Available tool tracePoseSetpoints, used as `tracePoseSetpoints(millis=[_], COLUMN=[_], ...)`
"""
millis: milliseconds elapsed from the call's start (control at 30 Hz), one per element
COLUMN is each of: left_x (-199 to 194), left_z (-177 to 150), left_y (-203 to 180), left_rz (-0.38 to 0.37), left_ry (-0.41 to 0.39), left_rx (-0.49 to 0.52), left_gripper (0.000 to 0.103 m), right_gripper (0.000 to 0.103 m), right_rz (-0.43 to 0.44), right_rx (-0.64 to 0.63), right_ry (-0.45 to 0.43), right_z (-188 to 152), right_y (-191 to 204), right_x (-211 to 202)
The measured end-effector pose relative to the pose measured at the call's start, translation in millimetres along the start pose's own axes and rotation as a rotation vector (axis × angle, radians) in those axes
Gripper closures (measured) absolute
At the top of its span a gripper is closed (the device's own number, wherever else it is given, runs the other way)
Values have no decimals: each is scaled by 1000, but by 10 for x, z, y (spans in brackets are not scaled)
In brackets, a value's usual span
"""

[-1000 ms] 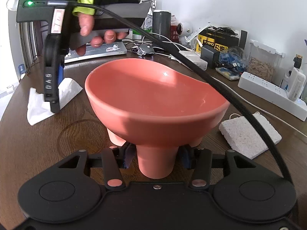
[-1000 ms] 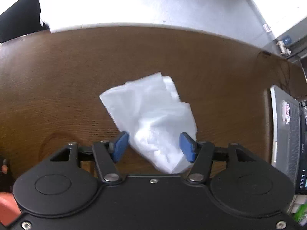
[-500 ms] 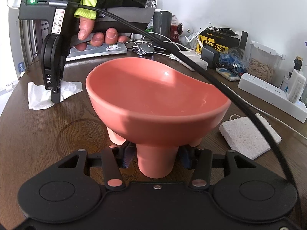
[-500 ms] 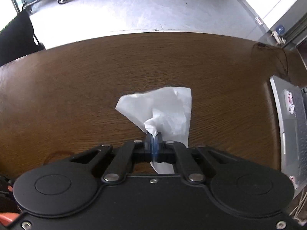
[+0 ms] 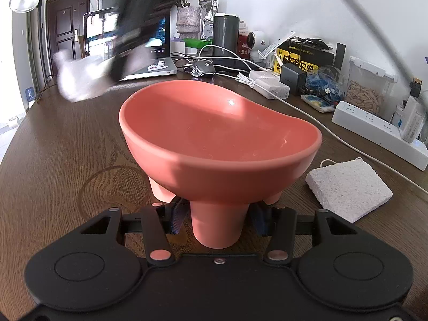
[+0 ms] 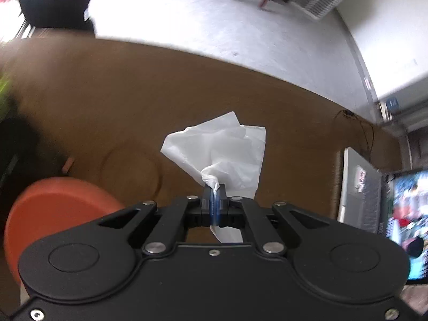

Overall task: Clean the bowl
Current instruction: 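Bring the tissue into the bowl and wipe its inside with the right gripper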

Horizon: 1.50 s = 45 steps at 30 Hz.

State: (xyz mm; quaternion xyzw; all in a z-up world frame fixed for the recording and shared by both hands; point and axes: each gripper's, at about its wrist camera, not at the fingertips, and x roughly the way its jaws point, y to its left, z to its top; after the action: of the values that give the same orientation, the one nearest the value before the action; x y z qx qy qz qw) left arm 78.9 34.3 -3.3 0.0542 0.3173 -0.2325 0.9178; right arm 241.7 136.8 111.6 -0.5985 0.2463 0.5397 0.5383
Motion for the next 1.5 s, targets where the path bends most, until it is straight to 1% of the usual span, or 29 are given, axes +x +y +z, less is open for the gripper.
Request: tracePoseSetpoints(millis=[133,267,367,433,533,633,867,1067,1167,1267,1500], left_x=[0,-10,-9,-9,-9,-14,-18,-18,-16,-16,-19], left_z=[0,-8,-9,-10,-9,-11,-17,-20,-17,-18,-20], left_y=[-2,-2,-5,-8,-9,-10,1,-2,-2,5,-1], left_rz=[2,3,4,5,6,7,4,6,5,5,5], left_ry=[0,0,0,0,0,0,-1,-1,-1,-1,-1], left_rx=[2,4,7,8,8,8,6,9,8,8,9], left_gripper=[54,54,54,54,54,54,54,54,54,54,54], right_gripper=[101,101,101,101,101,101,100,100,100,100,100], right_rz=[28,39,41,54,71,96,126,148,166,170,157], right_rx=[-31,-36,-27,-4,10,-11,-62,-62,-65,-96,-136], right_ry=[24,52,87,109,127,147,173,161,137,116,61], right_z=[-222,-306,-377,-504,-601,-681,-664,-584,-511,-376,-135], right_y=[282,468,559,561,632,783,1038,1016,1016,995,924], right_x=[-298,-322,-237,-170,-211,-284,-340,-387,-439,-482,-393])
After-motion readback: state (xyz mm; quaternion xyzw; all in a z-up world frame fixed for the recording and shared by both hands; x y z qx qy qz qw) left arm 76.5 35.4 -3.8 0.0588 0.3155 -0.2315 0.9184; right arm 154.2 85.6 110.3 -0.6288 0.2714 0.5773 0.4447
